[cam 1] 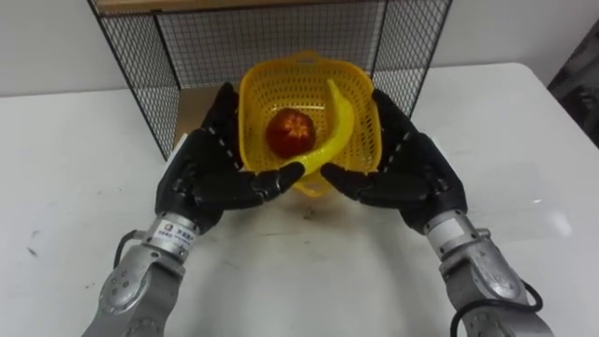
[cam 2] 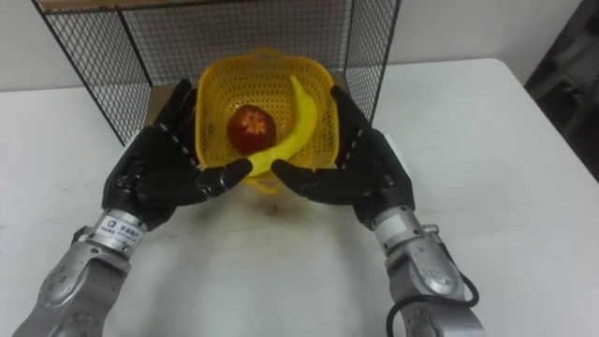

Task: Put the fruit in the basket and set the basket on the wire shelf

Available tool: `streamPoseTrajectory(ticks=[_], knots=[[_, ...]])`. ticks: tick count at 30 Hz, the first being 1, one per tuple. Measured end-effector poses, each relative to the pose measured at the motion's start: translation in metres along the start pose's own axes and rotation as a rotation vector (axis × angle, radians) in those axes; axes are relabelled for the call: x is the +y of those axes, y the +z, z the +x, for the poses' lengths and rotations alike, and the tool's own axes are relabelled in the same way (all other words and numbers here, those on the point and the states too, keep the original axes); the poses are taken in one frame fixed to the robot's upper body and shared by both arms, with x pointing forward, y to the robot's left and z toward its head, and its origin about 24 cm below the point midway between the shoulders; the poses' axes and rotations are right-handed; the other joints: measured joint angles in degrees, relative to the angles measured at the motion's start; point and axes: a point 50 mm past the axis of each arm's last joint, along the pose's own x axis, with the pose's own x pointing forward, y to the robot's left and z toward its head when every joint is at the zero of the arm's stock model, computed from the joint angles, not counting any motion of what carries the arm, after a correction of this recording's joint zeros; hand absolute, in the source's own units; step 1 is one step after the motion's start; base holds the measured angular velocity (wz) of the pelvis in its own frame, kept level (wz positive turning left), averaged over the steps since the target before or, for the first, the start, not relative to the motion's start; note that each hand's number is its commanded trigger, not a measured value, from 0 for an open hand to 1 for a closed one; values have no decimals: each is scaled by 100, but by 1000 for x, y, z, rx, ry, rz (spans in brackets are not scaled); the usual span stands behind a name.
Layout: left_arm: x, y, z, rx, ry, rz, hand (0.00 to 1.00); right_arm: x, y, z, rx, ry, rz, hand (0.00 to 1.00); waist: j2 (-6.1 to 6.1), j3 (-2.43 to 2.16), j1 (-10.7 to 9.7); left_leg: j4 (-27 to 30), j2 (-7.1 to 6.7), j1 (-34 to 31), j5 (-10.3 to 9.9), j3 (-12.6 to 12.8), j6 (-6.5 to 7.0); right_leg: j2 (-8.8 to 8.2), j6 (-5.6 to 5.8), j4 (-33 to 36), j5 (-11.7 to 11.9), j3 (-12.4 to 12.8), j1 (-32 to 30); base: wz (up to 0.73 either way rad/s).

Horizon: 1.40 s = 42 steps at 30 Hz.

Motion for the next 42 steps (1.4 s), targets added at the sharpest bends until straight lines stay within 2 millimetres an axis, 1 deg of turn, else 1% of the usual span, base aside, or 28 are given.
streamPoseTrajectory(ticks=[1,2,3,4,5,6,7,11,13,15,18,23,26,30,31,33,37,42], knots=[[1,0,0,-2,4,2,0,1,1,1,-3,4,-1,0,61,41,117,-5,32,15,-3,-146,-5,76,-41,-279,-122,-20,-69,-48],[1,1,0,-3,7,3,0,1,2,2,-6,8,-2,0,111,71,150,4,51,12,-5,-231,-11,103,-75,-486,-152,-67,-108,-51],[2,1,0,-1,7,8,0,2,2,3,-7,12,-2,0,169,78,159,-4,54,-3,-7,-320,-22,150,-117,-1031,-72,-199,-190,-17],[2,1,0,0,7,9,0,2,1,2,-2,12,-4,0,210,58,120,-2,33,-36,-19,-327,-35,163,-215,-1246,161,-347,-212,0],[2,1,0,1,6,8,0,2,0,2,3,13,-5,0,237,27,95,-5,39,-51,-19,-326,-36,162,-232,-1286,192,-391,-196,6],[1,3,1,-5,2,9,0,2,0,2,2,14,-8,0,262,9,80,-43,55,-52,-16,-313,-39,174,-262,-1321,225,-433,-199,0],[1,3,1,-5,0,9,0,2,0,2,4,14,-12,0,267,5,69,-87,76,-43,-8,-312,-52,188,-277,-1403,252,-439,-186,-6],[1,3,1,-3,2,10,0,1,1,2,2,10,-14,0,266,2,66,-304,106,44,38,-331,-88,258,-297,-1596,352,-483,-88,0],[1,3,0,0,2,13,0,0,1,2,1,7,-14,0,259,-8,65,-436,135,125,110,-364,-107,296,-314,-1785,453,-584,48,7],[1,3,0,1,1,14,0,0,1,2,1,7,-13,0,253,-13,74,-491,169,177,131,-383,-128,359,-326,-1919,517,-594,144,6],[2,3,0,2,2,15,0,0,1,2,0,8,-13,0,246,-24,87,-628,173,257,203,-450,-151,401,-338,-2125,593,-646,285,9],[3,3,0,1,10,15,0,-1,-1,2,9,3,-12,0,239,-26,80,-718,178,336,230,-507,-176,438,-353,-2291,624,-709,435,7],[3,3,1,9,8,14,0,-4,-5,7,32,-9,-10,0,245,-25,69,-738,186,370,235,-548,-184,468,-355,-2396,657,-742,521,7],[5,2,1,28,17,12,0,-5,0,15,18,-14,-18,0,262,-19,49,-794,184,435,263,-601,-197,482,-356,-2510,699,-810,632,7],[5,2,2,34,22,12,0,-5,2,17,11,-18,-19,0,268,-18,13,-789,181,454,264,-632,-197,482,-356,-2552,702,-858,692,15],[6,2,7,42,24,11,0,-6,5,21,4,-25,-13,0,288,-15,15,-791,182,495,265,-651,-197,482,-355,-2587,717,-901,752,10],[7,-1,20,64,44,-1,0,-6,13,32,-9,-37,-14,0,362,-9,35,-803,173,540,274,-660,-191,476,-352,-2607,719,-917,812,2],[9,-3,30,94,62,-1,0,-4,20,41,-21,-51,-15,0,387,-2,46,-838,172,584,291,-663,-200,475,-353,-2620,720,-922,852,1]])
